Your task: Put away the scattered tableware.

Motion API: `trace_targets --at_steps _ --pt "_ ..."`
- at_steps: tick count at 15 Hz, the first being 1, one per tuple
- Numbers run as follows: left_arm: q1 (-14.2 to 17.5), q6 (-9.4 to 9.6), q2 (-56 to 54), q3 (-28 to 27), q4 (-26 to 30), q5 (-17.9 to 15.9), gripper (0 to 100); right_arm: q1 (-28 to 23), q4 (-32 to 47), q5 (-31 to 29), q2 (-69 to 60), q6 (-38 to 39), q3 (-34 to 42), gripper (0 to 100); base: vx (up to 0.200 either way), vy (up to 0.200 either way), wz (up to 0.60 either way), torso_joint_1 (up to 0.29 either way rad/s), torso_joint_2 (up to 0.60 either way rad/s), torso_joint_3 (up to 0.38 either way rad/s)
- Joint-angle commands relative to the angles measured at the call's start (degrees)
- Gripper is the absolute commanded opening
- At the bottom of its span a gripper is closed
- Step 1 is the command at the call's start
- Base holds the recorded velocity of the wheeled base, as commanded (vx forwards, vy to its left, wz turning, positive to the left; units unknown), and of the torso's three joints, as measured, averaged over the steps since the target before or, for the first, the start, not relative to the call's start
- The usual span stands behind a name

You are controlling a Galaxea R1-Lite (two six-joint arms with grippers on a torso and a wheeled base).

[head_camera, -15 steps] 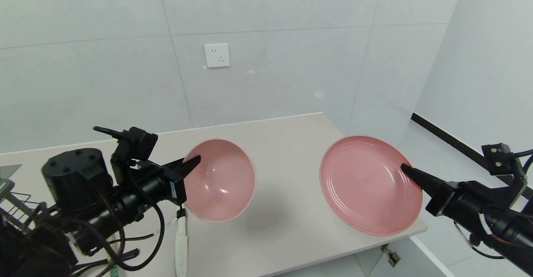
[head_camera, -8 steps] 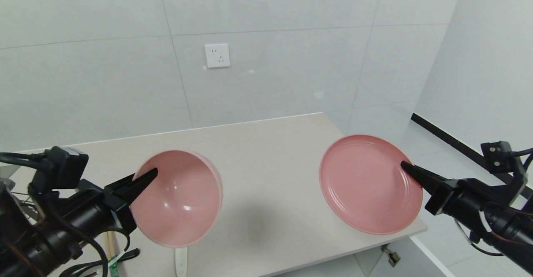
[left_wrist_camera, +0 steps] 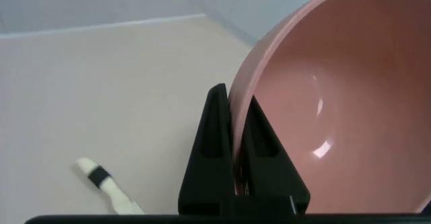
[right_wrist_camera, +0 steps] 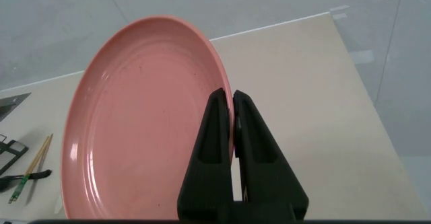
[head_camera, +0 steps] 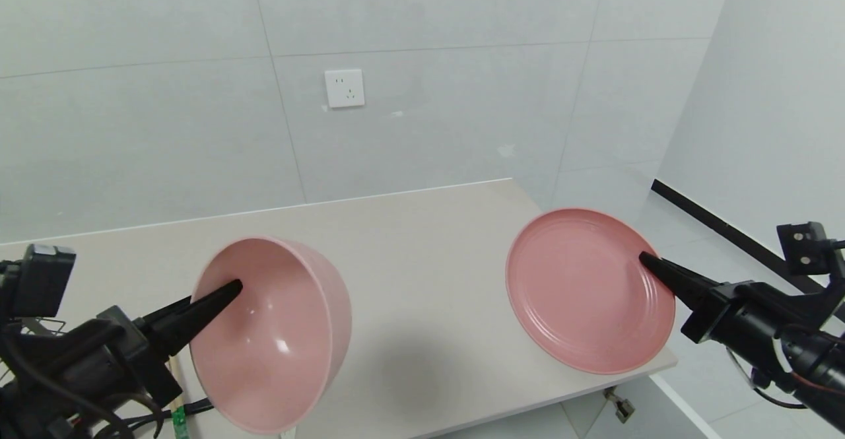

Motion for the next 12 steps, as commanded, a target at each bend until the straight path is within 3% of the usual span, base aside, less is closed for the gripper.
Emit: trace_targets --at_steps 1,3,5,6,8,9,12 --pt "-4.01 -0.26 -2.29 0.11 5.85 -0.07 0 0.24 -0.06 0.01 -0.47 0.03 0.11 0 0.0 0.0 0.0 0.0 0.0 0.0" --pt "-7.08 -0.26 -3.52 0.11 9.81 0.02 0 0.24 -0.06 0.01 -1.62 0.03 0.11 0 0.0 0.0 0.0 0.0 0.0 0.0" --pt "-7.0 -0.43 -8.01 0.11 13.67 -0.07 0 1.21 -0.06 0.01 -2.76 0.03 0.2 0 0.0 0.0 0.0 0.0 0.0 0.0" --pt "-7.79 -0.34 -12.93 0.02 18.24 -0.16 0 2.09 -0.06 0.01 -3.81 0.12 0.46 0 0.0 0.0 0.0 0.0 0.0 0.0" --pt "-9.46 -1.66 -19.34 -0.33 22.02 0.28 0 3.67 -0.06 0.01 -5.66 0.39 0.55 0 0.0 0.0 0.0 0.0 0.0 0.0" --pt "-9.37 -4.39 -21.1 0.11 22.99 0.28 0 4.29 -0.06 0.01 -6.36 0.39 0.55 0 0.0 0.0 0.0 0.0 0.0 0.0" --pt "-7.44 -4.65 -22.51 0.11 29.14 4.59 0 5.08 -0.06 -0.16 -9.53 0.21 0.72 0 0.0 0.0 0.0 0.0 0.0 0.0"
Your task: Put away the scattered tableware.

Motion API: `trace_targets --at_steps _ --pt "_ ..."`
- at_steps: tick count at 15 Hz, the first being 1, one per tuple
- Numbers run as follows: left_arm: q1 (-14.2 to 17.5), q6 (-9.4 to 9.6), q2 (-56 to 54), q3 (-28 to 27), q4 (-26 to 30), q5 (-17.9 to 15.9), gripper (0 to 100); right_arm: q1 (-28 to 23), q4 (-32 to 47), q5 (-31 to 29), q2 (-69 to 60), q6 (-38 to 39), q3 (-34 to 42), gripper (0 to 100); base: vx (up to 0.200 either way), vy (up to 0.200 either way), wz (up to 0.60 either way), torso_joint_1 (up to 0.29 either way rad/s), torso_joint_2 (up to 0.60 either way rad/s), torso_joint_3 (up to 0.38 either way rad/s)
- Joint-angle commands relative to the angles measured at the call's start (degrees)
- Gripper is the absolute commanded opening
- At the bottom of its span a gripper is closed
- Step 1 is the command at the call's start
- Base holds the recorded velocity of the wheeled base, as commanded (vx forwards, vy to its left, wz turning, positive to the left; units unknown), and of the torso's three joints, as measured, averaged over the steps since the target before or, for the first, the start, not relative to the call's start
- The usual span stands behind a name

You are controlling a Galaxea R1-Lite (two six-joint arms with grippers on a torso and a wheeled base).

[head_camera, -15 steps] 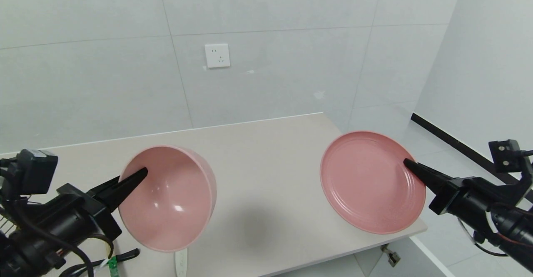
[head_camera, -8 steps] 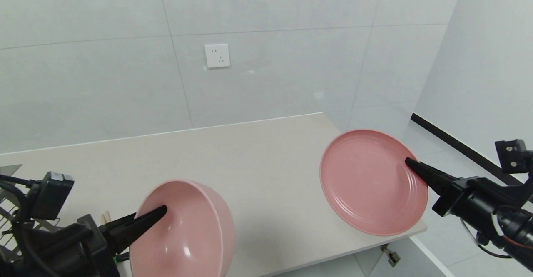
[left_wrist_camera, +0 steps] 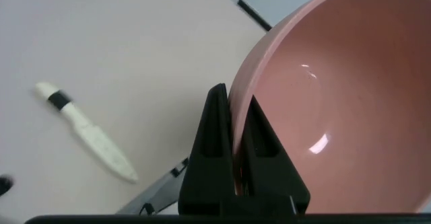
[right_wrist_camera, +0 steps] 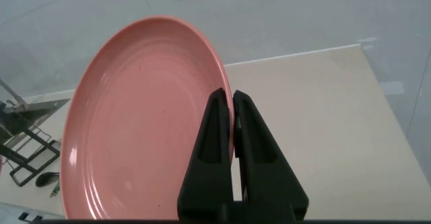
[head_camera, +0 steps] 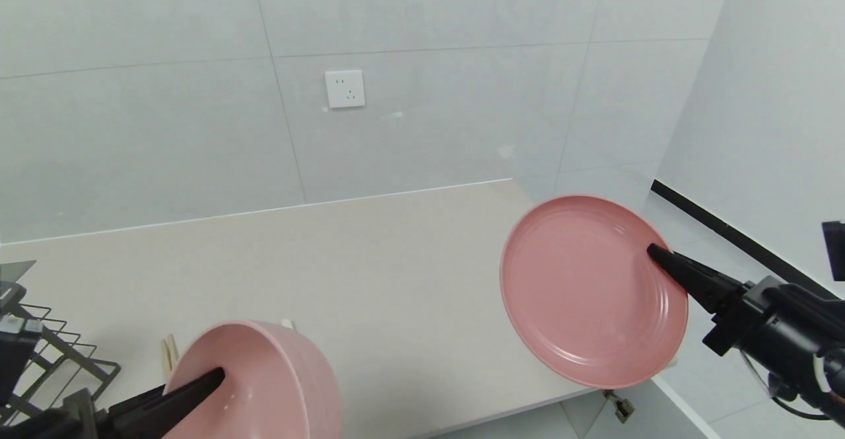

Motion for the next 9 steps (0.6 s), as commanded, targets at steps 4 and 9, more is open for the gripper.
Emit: trace_targets --at_steps 4,9 --pt "-0.05 4.54 -3.35 -0.54 7.36 1.06 0 0.64 -0.06 -6.33 -6.67 -0.32 0.22 0 0.0 0.0 0.0 0.0 0.0 0.0" --pt "-0.76 4.36 -4.05 -0.37 7.71 0.98 0 3.36 7.59 -18.73 -10.18 -0.32 0.3 0 0.0 0.0 0.0 0.0 0.0 0.0"
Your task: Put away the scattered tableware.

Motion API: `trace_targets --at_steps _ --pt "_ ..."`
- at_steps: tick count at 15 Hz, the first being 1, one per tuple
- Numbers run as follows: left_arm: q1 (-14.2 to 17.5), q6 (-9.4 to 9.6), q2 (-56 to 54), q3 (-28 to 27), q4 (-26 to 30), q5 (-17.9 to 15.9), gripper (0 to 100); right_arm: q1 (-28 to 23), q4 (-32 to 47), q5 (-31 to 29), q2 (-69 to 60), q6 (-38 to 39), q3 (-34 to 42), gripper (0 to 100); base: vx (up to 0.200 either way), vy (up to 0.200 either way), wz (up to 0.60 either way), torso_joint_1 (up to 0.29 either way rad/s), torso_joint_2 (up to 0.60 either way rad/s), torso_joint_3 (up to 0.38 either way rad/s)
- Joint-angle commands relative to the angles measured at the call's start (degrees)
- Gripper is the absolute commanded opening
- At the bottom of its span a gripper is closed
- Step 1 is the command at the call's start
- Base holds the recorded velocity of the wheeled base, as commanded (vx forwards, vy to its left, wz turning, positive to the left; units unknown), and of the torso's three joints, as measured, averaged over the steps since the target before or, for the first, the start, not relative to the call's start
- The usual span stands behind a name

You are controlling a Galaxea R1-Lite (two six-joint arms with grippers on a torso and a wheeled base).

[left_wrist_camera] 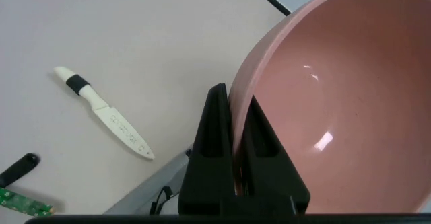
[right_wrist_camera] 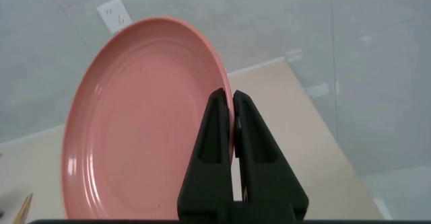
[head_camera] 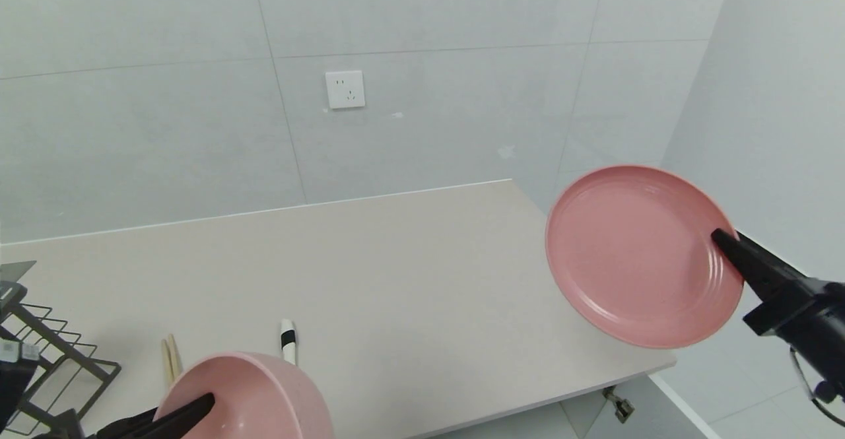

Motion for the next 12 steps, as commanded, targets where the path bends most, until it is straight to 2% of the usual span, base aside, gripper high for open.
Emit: trace_targets --at_steps 1,2,4,5,7,8,9,10,12 --pt "-0.04 0.22 0.33 -0.44 -0.16 -0.12 0 2.47 4.72 -0.17 -3.8 -0.36 0.05 0 0.0 0.0 0.0 0.0 0.0 0.0" --pt "0.14 0.4 0.94 -1.93 -0.42 -0.12 0 3.52 6.91 -0.08 -5.12 -0.27 0.05 0 0.0 0.0 0.0 0.0 0.0 0.0" --pt "0.75 0.58 5.86 -11.07 -0.33 -0.04 0 5.28 13.24 0.01 -8.28 -1.15 0.05 0 0.0 0.0 0.0 0.0 0.0 0.0" --pt "0.75 0.66 7.88 -12.92 -0.42 0.14 0 5.19 14.21 0.01 -8.46 -2.82 0.05 0 0.0 0.0 0.0 0.0 0.0 0.0" --pt "1.1 0.66 11.05 -12.13 -0.16 0.76 0 5.11 14.91 -0.08 -8.37 -5.01 0.05 0 0.0 0.0 0.0 0.0 0.0 0.0" --pt "3.21 0.75 11.05 -10.02 -1.12 2.95 0 5.02 14.91 -0.08 -8.28 -5.01 0.05 0 0.0 0.0 0.0 0.0 0.0 0.0" --pt "3.65 0.75 10.7 -9.76 -1.21 3.48 0 5.11 14.91 0.01 -8.28 -5.01 0.05 0 0.0 0.0 0.0 0.0 0.0 0.0" --pt "3.83 0.49 9.29 -9.49 -0.6 4.71 0 5.02 14.91 -0.08 -8.37 -5.01 0.05 0 0.0 0.0 0.0 0.0 0.0 0.0" --pt "3.57 0.58 9.47 -9.58 -0.6 4.89 0 4.93 14.91 -0.08 -8.46 -5.01 0.05 0 0.0 0.0 0.0 0.0 0.0 0.0"
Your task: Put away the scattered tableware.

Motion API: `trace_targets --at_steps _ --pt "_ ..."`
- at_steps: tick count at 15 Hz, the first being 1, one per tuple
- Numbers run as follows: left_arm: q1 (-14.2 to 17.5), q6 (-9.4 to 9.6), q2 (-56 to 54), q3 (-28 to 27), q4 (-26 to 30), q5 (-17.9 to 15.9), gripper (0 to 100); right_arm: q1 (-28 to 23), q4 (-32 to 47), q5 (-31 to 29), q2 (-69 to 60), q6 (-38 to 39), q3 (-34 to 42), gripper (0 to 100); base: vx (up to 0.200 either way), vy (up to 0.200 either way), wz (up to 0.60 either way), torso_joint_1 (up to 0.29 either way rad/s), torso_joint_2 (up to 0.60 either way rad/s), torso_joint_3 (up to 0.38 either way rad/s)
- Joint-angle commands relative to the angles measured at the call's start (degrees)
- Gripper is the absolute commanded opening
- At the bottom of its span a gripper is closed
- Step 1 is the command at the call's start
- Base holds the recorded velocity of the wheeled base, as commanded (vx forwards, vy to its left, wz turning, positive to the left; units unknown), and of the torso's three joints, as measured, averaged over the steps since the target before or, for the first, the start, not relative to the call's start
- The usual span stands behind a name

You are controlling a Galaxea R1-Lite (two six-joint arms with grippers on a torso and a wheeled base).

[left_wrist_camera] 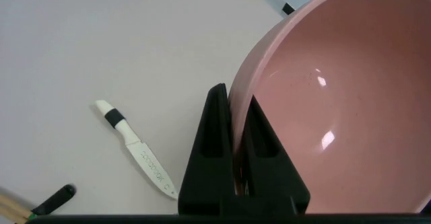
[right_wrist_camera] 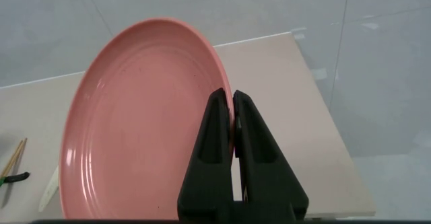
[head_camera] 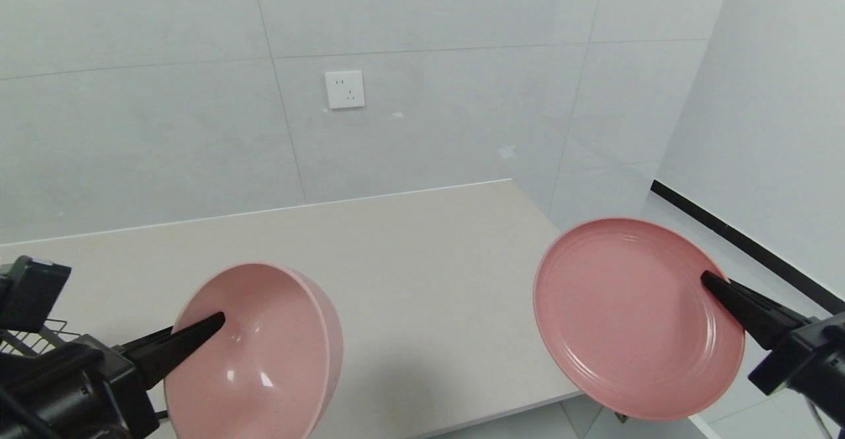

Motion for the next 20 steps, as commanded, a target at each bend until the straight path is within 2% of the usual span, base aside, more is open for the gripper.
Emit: trace_targets --at_steps 1,4,5,6,8,12,14,20 --pt "-0.31 -0.06 0.7 0.3 0.06 0.07 0 -0.13 -0.05 -0.03 -0.02 0.03 0.0 0 -0.2 0.0 0.0 0.002 0.0 0.002" --pt "-2.07 0.65 0.26 1.27 0.06 0.69 0 -0.31 0.04 -0.03 0.07 -0.06 0.0 0 -0.133 0.0 0.0 0.006 0.0 0.002" --pt "-2.24 3.72 -0.44 1.35 0.06 2.18 0 -0.66 0.04 -0.03 0.07 -0.14 0.0 0 0.0 0.0 0.0 0.0 0.0 0.0" --pt "-2.33 4.6 -1.05 1.53 0.06 2.88 0 -0.75 0.04 -0.03 0.07 -0.14 0.0 0 0.0 0.0 0.0 0.0 0.0 0.0" --pt "-2.33 4.69 -1.49 1.71 -0.03 3.06 0 -0.66 -0.05 -0.03 0.07 -0.14 0.0 0 0.0 0.0 0.0 0.0 0.0 0.0" --pt "-2.33 4.69 -1.32 1.79 -0.03 2.97 0 -0.04 0.66 -0.03 0.15 -0.06 0.0 0 -0.2 0.0 0.0 0.017 0.01 -0.006" --pt "-2.33 4.42 -1.23 1.79 -0.03 2.97 0 0.04 3.73 -0.03 -0.02 -0.14 0.0 0 0.0 0.0 0.0 0.0 0.0 0.0" --pt "-2.42 4.6 -1.14 1.79 -0.2 2.88 0 0.84 5.75 -0.03 -0.46 -3.04 0.0 0 0.0 0.0 0.0 0.0 0.0 0.0"
